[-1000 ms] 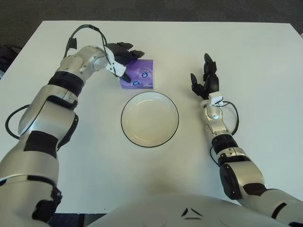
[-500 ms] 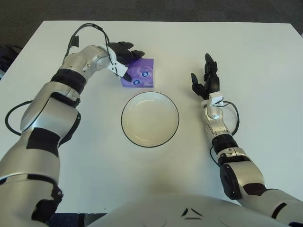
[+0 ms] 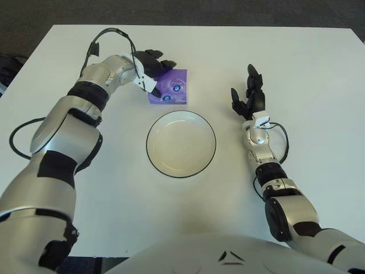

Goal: Put the tissue paper into the plate.

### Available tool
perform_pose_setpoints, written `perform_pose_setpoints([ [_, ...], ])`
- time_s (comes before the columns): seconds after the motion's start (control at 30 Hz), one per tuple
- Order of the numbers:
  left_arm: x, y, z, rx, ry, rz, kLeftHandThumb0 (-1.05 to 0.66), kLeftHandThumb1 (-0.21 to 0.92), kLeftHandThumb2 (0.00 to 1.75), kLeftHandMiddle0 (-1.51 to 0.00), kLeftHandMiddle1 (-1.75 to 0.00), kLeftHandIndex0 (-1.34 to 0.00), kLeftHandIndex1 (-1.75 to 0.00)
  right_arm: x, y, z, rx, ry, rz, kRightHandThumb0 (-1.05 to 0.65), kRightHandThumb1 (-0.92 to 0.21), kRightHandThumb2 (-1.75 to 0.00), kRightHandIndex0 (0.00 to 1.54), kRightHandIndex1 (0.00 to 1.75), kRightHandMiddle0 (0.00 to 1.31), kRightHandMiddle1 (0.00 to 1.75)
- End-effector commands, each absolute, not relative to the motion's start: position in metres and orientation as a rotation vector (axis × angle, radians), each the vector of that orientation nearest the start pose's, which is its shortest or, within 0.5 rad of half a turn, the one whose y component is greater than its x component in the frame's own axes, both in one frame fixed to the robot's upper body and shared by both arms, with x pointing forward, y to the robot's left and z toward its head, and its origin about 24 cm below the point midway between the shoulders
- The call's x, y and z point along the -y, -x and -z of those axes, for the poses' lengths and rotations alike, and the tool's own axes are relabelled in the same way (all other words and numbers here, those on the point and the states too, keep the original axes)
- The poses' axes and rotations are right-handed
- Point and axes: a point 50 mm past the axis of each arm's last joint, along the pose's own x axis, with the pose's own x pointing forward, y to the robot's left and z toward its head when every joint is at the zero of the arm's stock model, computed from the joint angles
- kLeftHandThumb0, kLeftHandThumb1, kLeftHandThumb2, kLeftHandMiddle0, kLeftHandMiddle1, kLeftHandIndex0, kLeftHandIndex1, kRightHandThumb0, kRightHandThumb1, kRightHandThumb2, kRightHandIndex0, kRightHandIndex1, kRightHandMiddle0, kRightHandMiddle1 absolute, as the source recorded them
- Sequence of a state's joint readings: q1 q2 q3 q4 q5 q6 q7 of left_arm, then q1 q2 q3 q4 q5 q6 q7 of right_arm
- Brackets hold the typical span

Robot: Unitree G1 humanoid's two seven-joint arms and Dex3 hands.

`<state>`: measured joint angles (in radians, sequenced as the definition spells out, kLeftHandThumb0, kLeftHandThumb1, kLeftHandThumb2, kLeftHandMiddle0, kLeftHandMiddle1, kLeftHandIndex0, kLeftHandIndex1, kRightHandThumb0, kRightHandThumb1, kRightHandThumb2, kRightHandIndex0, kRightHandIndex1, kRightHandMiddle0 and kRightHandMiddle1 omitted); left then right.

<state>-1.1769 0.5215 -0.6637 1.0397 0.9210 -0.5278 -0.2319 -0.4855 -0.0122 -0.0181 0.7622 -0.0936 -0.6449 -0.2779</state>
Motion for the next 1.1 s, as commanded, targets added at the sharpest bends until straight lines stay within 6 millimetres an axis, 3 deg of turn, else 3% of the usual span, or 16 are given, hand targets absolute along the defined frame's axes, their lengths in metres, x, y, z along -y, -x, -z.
perform_pose_setpoints([
  [0.0,-0.136,-0.4,-0.144,0.18,-1.906,0.791,-1.05,0.92,0.22,0.0,0.0,0.0,0.0,0.134,-0.283,0.006,0.122,0.06,0.145,-0.65,-0.92,-0.45,0.27,0.0,0.0,0.34],
  [0.57,-0.13,-0.394,-0.135,0.108,-1.827,0.929,-1.05,0.92,0.19,0.0,0.0,0.0,0.0,0.135,-0.281,0.005,0.124,0.062,0.14,-0.66,-0.92,-0.44,0.28,0.01,0.0,0.33],
  [1.07,-0.125,-0.38,-0.1,0.037,-1.666,1.076,-1.05,0.91,0.07,0.0,0.0,0.0,0.0,0.135,-0.281,0.004,0.125,0.063,0.141,-0.66,-0.92,-0.43,0.27,0.0,0.0,0.33],
])
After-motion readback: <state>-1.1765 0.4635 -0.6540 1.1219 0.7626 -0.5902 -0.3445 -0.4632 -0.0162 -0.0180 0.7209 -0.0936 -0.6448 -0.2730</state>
